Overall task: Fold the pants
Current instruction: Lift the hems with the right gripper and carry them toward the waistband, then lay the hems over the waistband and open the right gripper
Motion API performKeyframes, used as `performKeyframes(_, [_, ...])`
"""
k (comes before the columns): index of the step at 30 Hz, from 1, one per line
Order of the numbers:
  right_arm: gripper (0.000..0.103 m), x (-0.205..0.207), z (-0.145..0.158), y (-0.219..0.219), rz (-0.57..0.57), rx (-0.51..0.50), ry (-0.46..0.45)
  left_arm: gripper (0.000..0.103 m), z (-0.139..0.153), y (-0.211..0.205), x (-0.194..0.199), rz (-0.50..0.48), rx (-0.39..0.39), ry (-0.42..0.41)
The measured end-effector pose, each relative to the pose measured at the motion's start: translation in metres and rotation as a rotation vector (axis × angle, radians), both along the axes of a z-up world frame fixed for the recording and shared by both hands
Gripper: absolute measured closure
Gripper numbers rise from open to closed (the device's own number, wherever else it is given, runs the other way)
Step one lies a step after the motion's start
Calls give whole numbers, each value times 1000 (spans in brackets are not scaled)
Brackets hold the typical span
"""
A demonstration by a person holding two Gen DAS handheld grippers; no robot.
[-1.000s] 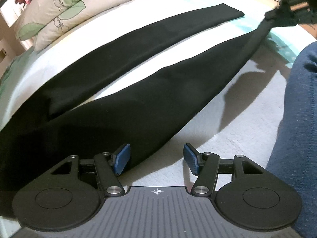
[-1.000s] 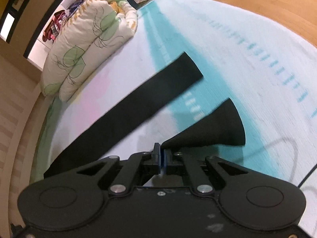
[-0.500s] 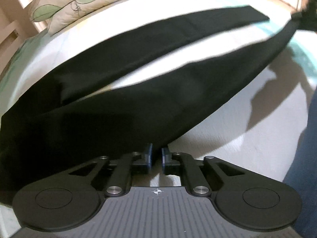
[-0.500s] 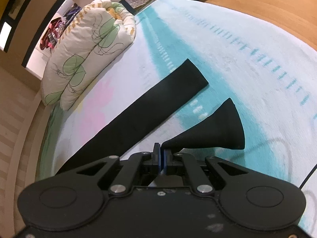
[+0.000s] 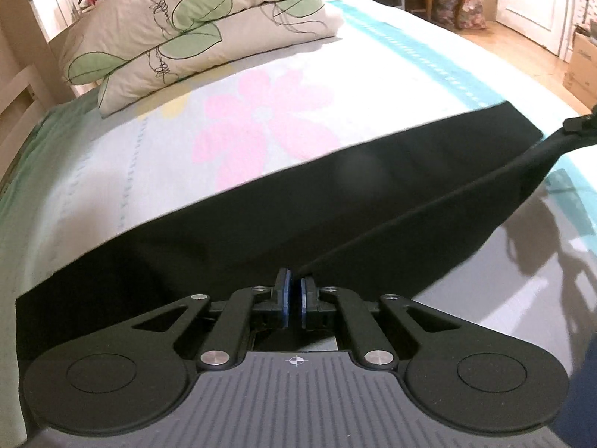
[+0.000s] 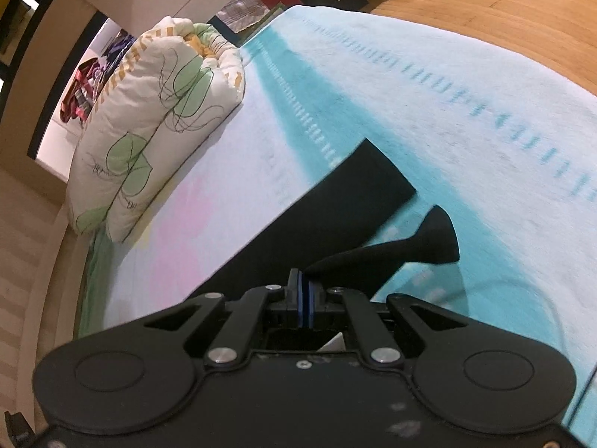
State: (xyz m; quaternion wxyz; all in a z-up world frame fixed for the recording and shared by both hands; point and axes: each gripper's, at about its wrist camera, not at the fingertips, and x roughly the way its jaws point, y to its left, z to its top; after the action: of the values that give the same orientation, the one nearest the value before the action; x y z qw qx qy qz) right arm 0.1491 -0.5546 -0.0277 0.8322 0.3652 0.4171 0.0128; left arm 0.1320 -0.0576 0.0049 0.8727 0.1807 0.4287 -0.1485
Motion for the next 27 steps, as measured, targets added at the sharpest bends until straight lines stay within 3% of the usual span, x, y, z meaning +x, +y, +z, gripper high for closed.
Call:
performKeyframes(16, [98, 86, -33, 30, -55, -71, 60, 97, -19, 0, 90, 20, 2, 66])
performKeyframes(27, [95, 109, -63, 33, -100, -75, 115, 97, -40, -14, 134, 4, 34, 82])
